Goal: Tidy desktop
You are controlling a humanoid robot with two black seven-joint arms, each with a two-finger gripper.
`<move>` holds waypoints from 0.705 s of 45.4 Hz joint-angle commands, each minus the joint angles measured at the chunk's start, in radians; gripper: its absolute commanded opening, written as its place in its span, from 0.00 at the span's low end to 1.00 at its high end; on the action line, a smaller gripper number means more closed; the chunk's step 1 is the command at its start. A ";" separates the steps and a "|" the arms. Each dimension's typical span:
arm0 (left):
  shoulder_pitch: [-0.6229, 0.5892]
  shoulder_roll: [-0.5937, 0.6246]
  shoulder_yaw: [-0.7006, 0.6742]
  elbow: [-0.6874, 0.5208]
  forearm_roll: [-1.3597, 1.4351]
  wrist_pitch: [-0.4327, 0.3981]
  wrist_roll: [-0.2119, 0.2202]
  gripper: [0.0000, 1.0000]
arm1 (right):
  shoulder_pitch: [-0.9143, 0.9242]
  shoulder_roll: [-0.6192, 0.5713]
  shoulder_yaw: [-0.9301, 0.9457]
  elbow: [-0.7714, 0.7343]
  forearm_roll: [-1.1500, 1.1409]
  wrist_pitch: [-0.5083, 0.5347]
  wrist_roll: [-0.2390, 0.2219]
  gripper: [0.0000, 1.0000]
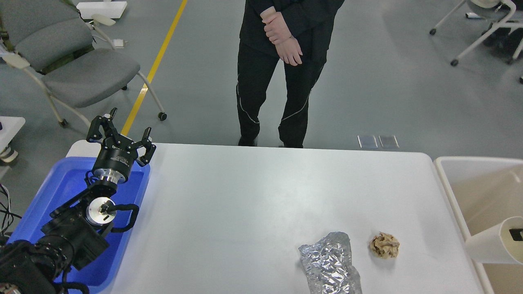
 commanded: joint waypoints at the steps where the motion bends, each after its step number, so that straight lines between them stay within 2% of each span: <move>1: 0.000 0.000 0.000 0.000 0.000 0.000 0.000 1.00 | 0.311 -0.006 0.012 0.026 0.002 0.201 0.034 0.00; 19: 0.000 0.000 0.000 0.000 0.000 0.000 0.000 1.00 | 0.374 0.045 0.012 0.015 0.006 0.201 0.025 0.00; 28: 0.000 0.000 0.000 0.000 0.000 0.000 0.000 1.00 | 0.352 0.076 -0.020 -0.163 0.083 0.192 0.010 0.00; 32: 0.000 0.000 0.000 0.000 0.000 0.000 0.000 1.00 | 0.280 0.082 -0.067 -0.263 0.255 0.074 0.010 0.00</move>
